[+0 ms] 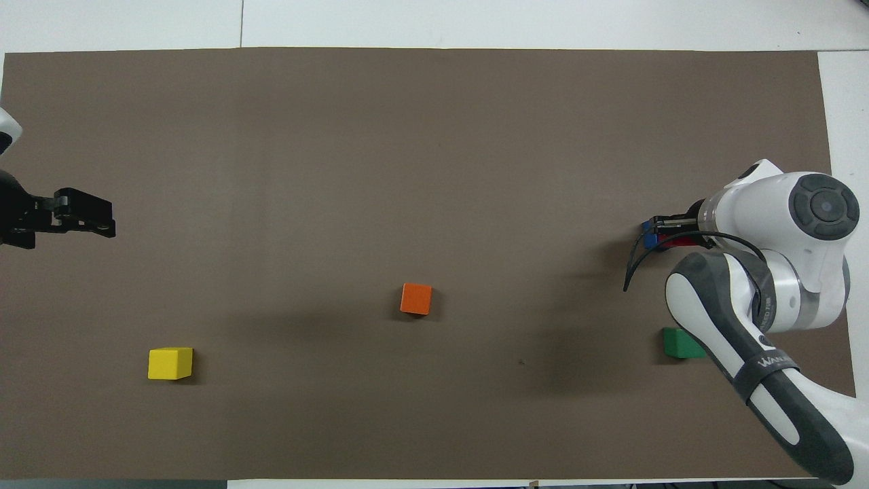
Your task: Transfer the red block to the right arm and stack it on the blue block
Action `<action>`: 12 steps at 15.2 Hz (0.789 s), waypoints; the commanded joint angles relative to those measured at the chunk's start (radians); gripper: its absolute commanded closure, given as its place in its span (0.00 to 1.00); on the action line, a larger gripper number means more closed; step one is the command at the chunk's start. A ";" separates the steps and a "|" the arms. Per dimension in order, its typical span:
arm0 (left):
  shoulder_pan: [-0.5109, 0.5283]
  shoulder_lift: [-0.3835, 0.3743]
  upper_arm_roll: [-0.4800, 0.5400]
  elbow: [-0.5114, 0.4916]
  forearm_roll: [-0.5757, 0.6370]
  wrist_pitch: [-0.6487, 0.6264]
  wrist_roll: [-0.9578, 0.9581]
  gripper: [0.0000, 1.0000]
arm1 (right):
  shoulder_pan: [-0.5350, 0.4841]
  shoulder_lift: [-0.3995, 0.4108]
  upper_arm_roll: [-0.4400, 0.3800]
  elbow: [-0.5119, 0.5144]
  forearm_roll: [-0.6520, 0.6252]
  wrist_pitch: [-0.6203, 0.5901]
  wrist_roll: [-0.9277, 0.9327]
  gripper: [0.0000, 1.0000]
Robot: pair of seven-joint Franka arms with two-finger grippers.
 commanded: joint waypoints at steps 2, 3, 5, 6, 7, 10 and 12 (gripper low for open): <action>-0.008 -0.013 0.007 -0.003 -0.024 0.000 -0.007 0.00 | -0.024 -0.001 0.014 -0.004 0.043 0.022 -0.044 1.00; -0.005 -0.013 0.009 -0.003 -0.030 0.000 -0.007 0.00 | -0.024 -0.001 0.014 -0.004 0.043 0.024 -0.047 1.00; -0.019 -0.013 0.016 -0.003 -0.033 -0.006 -0.009 0.00 | -0.026 -0.001 0.014 -0.004 0.043 0.025 -0.053 0.84; -0.037 -0.013 0.019 -0.003 -0.033 -0.009 -0.009 0.00 | -0.032 -0.001 0.016 -0.004 0.043 0.025 -0.054 0.47; -0.041 -0.013 0.024 0.002 -0.033 -0.014 -0.010 0.00 | -0.032 -0.001 0.014 -0.004 0.043 0.027 -0.054 0.05; -0.051 -0.004 0.032 0.020 -0.032 0.000 -0.009 0.00 | -0.032 -0.001 0.014 -0.005 0.043 0.027 -0.054 0.00; -0.053 -0.008 0.044 0.017 -0.032 -0.006 -0.007 0.00 | -0.030 -0.001 0.014 -0.004 0.043 0.025 -0.053 0.00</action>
